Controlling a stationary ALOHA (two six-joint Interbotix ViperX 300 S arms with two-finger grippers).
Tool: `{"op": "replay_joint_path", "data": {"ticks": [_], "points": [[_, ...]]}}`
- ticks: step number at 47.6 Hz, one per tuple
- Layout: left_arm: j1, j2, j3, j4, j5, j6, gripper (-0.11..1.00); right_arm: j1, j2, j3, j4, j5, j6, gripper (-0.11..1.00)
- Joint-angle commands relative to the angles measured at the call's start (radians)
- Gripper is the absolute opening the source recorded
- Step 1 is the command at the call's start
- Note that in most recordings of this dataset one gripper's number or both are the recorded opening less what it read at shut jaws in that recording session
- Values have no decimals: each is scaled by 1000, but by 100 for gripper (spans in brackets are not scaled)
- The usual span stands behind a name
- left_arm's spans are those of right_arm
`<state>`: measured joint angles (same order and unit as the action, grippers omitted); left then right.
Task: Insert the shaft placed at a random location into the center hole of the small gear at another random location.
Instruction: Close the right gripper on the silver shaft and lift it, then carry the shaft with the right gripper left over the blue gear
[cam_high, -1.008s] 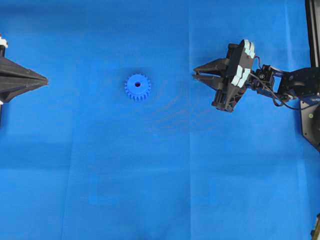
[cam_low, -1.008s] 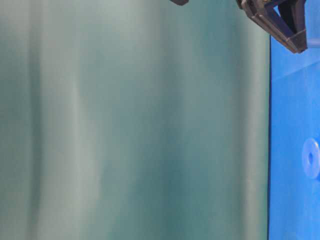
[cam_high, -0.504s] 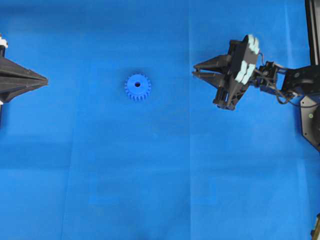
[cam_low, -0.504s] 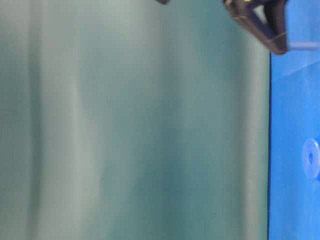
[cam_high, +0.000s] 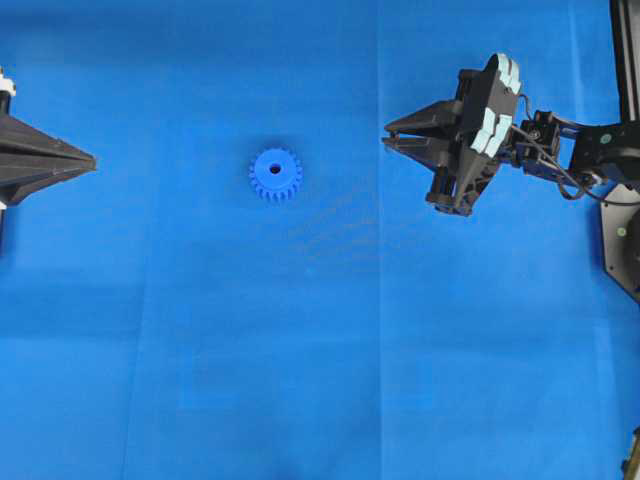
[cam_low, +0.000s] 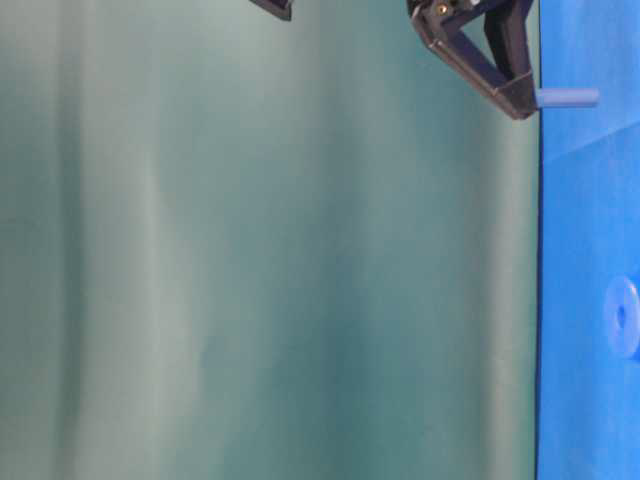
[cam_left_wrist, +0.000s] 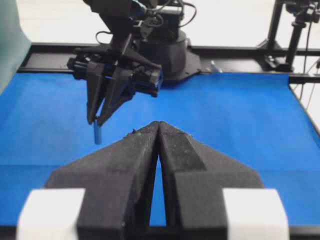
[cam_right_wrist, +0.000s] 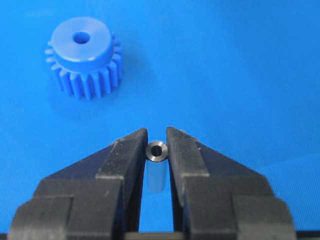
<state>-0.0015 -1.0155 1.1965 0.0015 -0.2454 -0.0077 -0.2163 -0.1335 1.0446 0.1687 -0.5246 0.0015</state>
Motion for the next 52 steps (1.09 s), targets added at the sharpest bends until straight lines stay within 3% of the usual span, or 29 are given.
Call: {"op": "replay_joint_path", "data": {"ticks": [1,34,52], "points": [[0,6,-9,2,-5,0,0,2,6,-40,0,-5,-2,3],[0,6,-9,2,-5,0,0,89,264,-456,-15,114,-14,3],[-2,6,-9,2,2,0,0,101,288,-497,-23,147,-14,3]]}}
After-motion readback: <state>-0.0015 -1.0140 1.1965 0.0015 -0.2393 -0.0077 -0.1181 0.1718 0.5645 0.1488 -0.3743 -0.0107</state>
